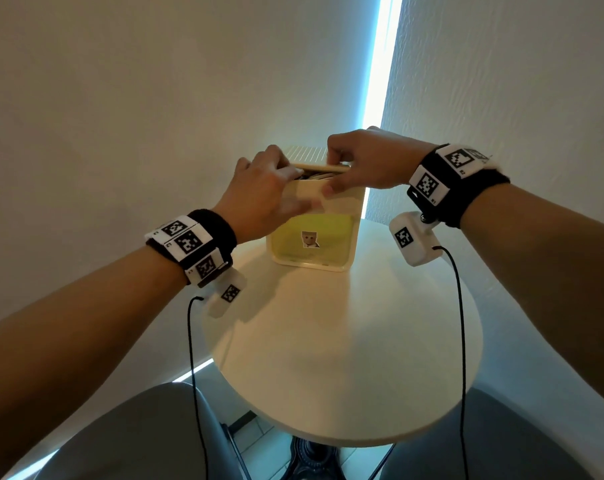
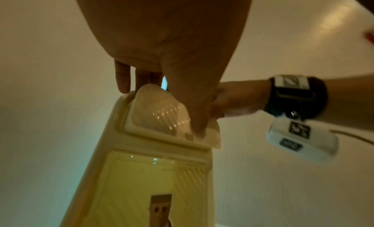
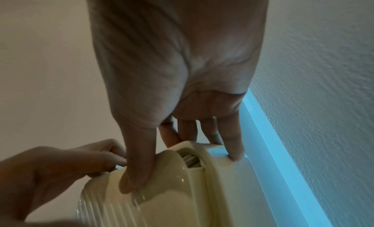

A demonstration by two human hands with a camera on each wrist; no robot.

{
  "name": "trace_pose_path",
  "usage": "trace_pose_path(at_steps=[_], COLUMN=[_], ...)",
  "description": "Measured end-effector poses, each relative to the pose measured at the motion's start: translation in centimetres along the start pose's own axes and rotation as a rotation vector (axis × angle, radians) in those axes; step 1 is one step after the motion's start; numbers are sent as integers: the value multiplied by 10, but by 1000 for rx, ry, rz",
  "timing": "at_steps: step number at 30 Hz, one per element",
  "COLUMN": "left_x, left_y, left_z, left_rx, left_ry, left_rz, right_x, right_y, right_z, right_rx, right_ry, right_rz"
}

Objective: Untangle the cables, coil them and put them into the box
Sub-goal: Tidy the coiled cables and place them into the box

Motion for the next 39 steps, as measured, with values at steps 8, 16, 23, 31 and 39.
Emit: trace_pose_path(at_steps=[8,16,23,31,39], left_x=[-8,-8,4,-10,-12], left_y=[-17,-15,-2,5,1], left_z=[-13,-8,-16,-21,-25], left_rx=[421,39,-48,199,388], left_ry=[-165,-77,4,55,6], left_rz=[157,42,29,-30,49], right_x=[5,7,10,12,11], right_y=[5,4,5,19,14], right_z=[13,9,1,0,-1], right_rx=[-134,-162,-196,-46,-5], right_ry=[23,51,-3,-64,-94], right_rz=[10,37,72,48,116])
Point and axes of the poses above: each hand's wrist, its own x-axis away from the middle knuckle, its own y-axis out of the palm, z = x × y, the point moved 6 cm from there along -x, towards the middle knuckle, and after that the axes turned 6 degrees about -x, right-handed, at the moved point
